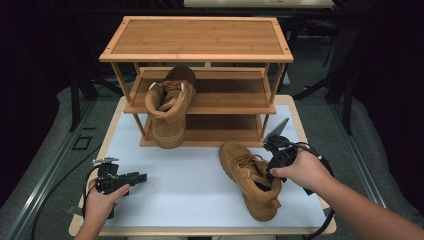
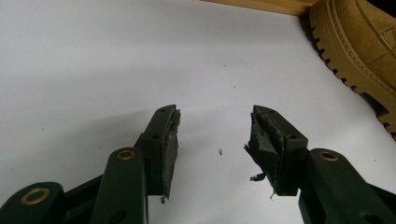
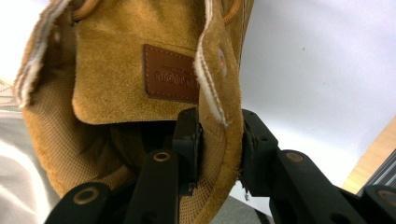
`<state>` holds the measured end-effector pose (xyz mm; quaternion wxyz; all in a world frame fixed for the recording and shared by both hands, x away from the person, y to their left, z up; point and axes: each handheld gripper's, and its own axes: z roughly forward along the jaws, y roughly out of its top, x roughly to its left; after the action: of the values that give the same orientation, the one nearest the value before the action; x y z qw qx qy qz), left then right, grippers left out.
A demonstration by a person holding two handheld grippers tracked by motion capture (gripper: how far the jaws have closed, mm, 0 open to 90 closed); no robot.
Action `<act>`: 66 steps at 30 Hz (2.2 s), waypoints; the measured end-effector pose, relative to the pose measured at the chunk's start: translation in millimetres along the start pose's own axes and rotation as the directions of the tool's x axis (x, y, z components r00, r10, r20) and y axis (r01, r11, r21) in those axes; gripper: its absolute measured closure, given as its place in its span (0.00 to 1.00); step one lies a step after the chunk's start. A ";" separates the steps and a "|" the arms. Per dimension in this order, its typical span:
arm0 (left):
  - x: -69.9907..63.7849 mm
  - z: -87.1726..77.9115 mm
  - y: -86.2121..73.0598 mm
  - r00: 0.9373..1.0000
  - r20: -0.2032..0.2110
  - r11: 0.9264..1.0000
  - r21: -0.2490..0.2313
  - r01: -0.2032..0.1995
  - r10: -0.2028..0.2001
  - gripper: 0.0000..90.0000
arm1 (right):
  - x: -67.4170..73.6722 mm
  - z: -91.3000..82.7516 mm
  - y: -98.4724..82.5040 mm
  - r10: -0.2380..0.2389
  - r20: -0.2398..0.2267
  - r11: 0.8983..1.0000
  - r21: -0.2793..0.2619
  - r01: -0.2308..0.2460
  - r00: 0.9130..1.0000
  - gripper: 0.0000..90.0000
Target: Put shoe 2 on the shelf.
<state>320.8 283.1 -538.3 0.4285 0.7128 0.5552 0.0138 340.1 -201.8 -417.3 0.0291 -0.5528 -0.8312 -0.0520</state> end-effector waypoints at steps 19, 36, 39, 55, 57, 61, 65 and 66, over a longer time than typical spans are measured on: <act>2.3 -1.5 0.1 1.000 0.002 1.000 -0.004 0.008 -0.008 0.57 | -5.7 8.3 8.6 0.137 -0.048 0.984 0.123 -0.130 0.989 0.85; 1.8 -4.0 1.5 1.000 -0.001 1.000 -0.015 0.008 -0.008 0.57 | -22.1 6.6 3.3 0.275 -0.297 0.960 0.134 -0.245 0.914 0.87; 2.1 -3.6 1.5 1.000 -0.005 1.000 -0.015 0.006 -0.006 0.57 | -24.6 6.0 -0.1 0.308 -0.362 0.951 0.137 -0.276 0.880 0.87; 4.1 -7.2 2.0 1.000 -0.012 1.000 -0.026 0.012 -0.012 0.58 | -24.4 -23.7 -18.3 0.309 -0.566 0.938 0.048 -0.344 0.764 0.88; 4.1 -7.1 2.0 1.000 -0.013 1.000 -0.026 0.013 -0.013 0.58 | -24.5 -27.7 -19.8 0.299 -0.577 0.939 0.035 -0.342 0.760 0.88; 4.4 -7.5 2.2 1.000 -0.015 0.999 -0.032 0.013 -0.013 0.58 | -22.6 -50.8 -24.5 0.280 -0.612 0.940 0.017 -0.341 0.740 0.88; 4.8 -8.3 2.2 1.000 -0.019 0.999 -0.035 0.017 -0.018 0.58 | -17.2 -75.3 -25.1 0.248 -0.621 0.943 -0.021 -0.332 0.743 0.88; 5.3 -8.8 2.1 1.000 -0.014 0.999 -0.034 0.018 -0.019 0.58 | -13.3 -87.9 -25.0 0.235 -0.623 0.943 -0.040 -0.331 0.746 0.88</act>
<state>320.1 292.6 -533.8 0.4365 0.7003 0.5644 0.0243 321.4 -233.9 -332.8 0.2623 -0.6265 -0.6769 -0.2837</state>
